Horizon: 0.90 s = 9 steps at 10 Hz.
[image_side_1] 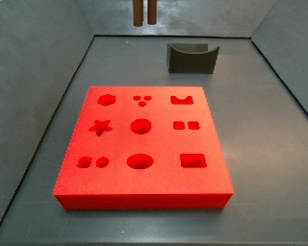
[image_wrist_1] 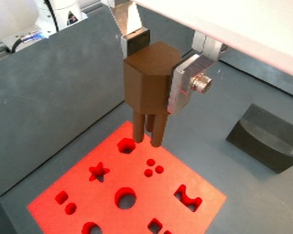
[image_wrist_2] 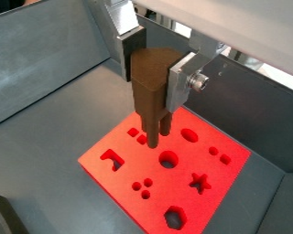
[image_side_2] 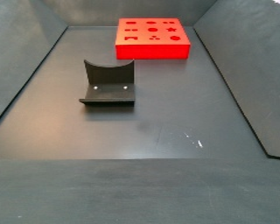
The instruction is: Insert the 3 prong object.
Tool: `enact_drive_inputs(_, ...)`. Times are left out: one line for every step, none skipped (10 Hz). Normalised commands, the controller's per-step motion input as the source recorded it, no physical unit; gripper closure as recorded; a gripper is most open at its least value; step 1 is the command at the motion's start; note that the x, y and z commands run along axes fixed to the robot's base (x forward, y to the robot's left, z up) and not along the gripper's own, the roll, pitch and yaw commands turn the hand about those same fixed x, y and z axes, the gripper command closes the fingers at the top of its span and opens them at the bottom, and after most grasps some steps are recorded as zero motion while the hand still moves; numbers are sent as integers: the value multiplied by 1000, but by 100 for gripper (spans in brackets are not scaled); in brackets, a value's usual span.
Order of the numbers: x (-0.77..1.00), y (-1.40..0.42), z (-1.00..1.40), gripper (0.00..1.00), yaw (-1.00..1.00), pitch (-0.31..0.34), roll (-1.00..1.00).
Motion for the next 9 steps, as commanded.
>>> enact_drive_inputs(29,0,-77,100,51,0,-20)
enact_drive_inputs(69,0,-100,100,43,0,7)
enact_drive_inputs(334,-20,-277,100,154,0,183)
enact_drive_inputs(423,-29,-366,100,294,0,319)
enact_drive_inputs(351,0,-403,100,451,0,324)
enact_drive_inputs(183,11,-380,100,609,-33,281)
enact_drive_inputs(-89,6,-540,100,860,-126,283)
enact_drive_inputs(-117,0,-494,100,986,-93,217)
enact_drive_inputs(-86,0,-449,100,1000,-87,166)
